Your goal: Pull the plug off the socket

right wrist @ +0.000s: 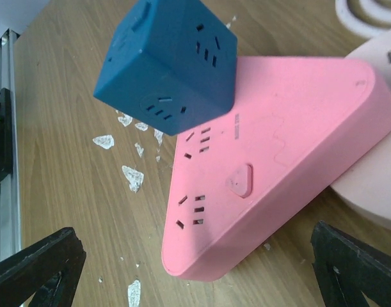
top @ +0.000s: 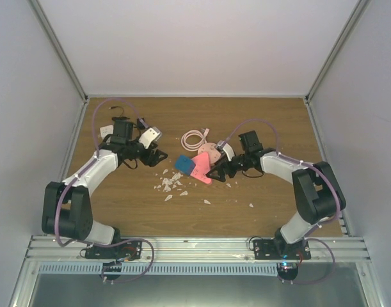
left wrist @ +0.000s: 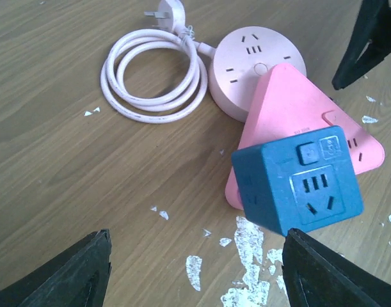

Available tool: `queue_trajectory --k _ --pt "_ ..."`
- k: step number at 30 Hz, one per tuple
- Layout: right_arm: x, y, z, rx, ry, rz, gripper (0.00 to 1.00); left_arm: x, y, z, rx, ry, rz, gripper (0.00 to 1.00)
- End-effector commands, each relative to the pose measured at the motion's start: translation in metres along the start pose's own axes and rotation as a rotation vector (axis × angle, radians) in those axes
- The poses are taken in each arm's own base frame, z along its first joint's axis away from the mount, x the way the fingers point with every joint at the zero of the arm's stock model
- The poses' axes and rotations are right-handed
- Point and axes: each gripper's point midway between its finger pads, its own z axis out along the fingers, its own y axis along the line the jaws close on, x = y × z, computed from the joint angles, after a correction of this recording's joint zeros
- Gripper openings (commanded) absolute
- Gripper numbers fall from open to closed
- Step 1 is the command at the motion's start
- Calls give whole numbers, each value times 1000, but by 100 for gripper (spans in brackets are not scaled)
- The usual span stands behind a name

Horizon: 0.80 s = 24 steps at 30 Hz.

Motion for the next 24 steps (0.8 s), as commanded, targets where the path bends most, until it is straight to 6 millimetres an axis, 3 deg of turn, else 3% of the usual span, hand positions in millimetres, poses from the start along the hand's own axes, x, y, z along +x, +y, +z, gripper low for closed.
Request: queue_trajectory --k 1,14,24 --pt "11 6 10 -86 18 85 97 -16 -3 -7 -95 -48 123 74" --pt "22 2 26 -227 8 293 88 -20 -53 8 -58 -32 244 75" --pt "25 -9 40 -271 4 384 82 -24 -76 23 21 -18 196 86"
